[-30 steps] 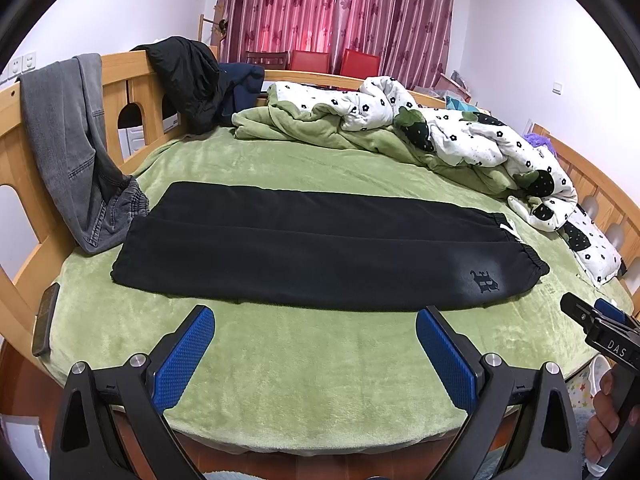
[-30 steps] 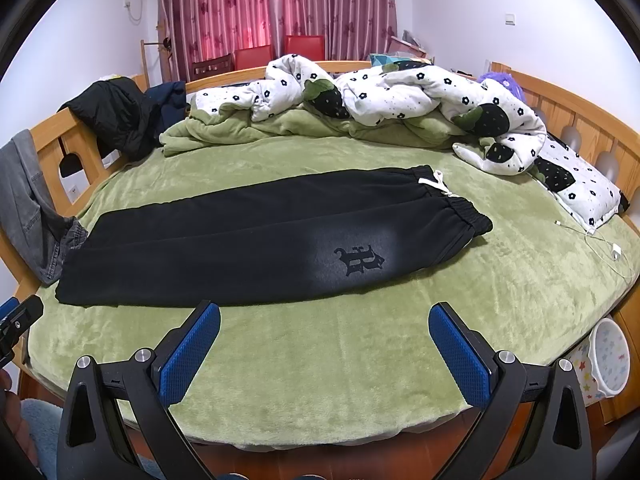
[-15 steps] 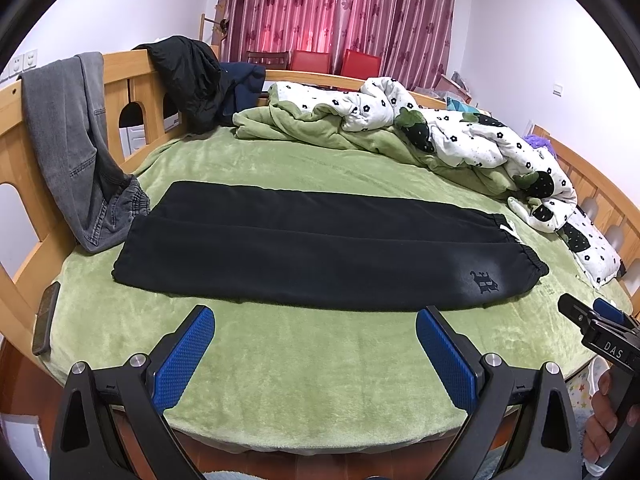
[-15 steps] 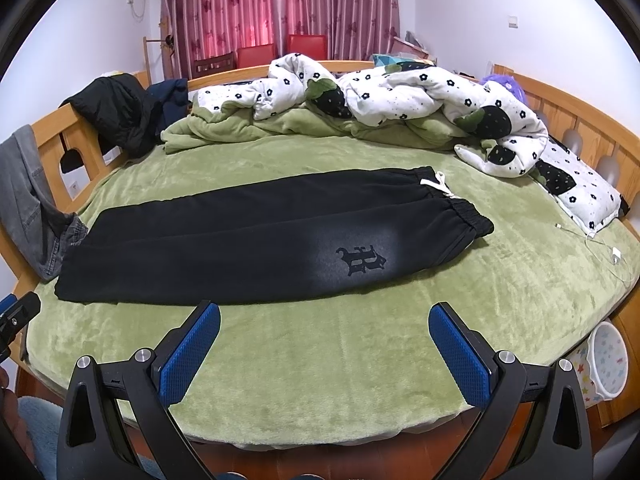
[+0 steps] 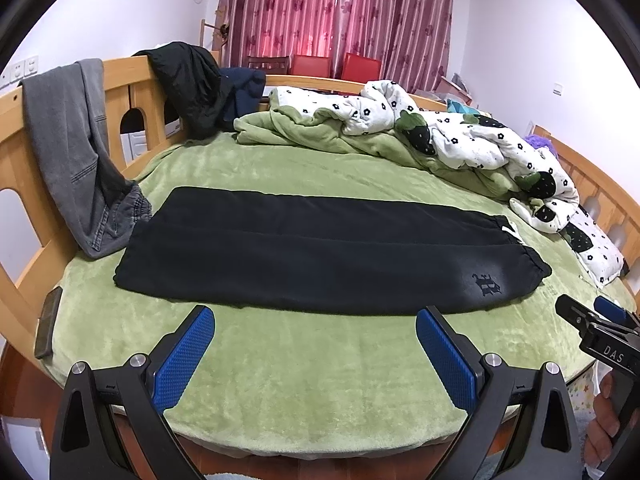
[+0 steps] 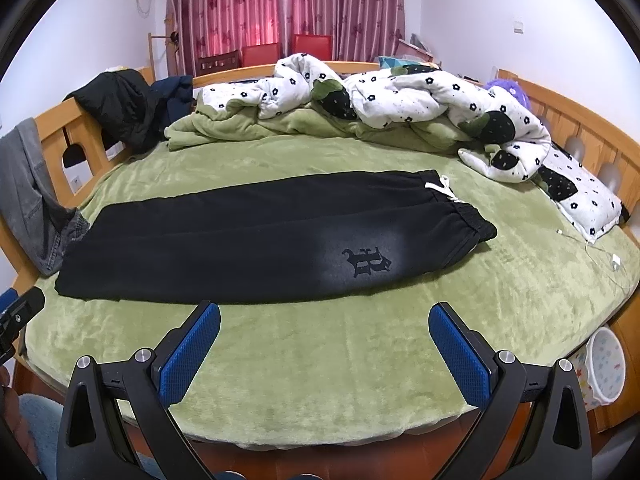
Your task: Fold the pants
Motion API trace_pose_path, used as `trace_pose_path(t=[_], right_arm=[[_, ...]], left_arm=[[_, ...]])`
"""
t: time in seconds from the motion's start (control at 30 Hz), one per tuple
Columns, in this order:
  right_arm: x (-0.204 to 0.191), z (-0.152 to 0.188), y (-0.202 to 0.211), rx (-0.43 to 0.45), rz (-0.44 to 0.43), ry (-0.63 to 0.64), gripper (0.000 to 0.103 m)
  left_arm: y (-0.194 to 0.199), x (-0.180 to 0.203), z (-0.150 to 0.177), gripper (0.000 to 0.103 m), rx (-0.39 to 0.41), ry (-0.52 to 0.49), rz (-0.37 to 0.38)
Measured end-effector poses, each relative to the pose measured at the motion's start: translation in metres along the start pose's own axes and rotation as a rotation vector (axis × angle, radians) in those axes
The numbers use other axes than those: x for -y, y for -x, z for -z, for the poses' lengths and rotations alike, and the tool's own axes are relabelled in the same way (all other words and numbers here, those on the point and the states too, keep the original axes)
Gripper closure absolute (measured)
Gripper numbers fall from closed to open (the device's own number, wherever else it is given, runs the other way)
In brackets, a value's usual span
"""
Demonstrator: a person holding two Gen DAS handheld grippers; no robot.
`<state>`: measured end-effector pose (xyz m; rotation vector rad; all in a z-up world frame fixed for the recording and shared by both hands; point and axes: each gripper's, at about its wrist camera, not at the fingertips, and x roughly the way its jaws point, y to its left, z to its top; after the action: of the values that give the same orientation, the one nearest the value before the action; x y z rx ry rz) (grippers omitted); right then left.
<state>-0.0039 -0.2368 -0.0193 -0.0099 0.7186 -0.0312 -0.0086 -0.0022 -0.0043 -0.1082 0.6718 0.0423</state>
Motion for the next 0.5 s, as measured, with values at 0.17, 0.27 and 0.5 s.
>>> trace_pose_path(t=[0.17,0.27,0.5], right_arm=[[0.003,-0.003,-0.006,-0.011,-0.019,-0.016,0.001],[0.002,-0.005,-0.013,-0.018,-0.021,-0.021,0.001],[-0.001,-0.009,-0.037,-0.047,-0.052,-0.039,0.001]], left_arm=[[-0.007,0.002,-0.005,0.002,-0.014,0.014,0.02],[-0.011,0.001,-0.006,0.002,-0.009,0.021,0.027],[-0.029,-0.005,-0.013,0.002,0.0,0.036,0.042]])
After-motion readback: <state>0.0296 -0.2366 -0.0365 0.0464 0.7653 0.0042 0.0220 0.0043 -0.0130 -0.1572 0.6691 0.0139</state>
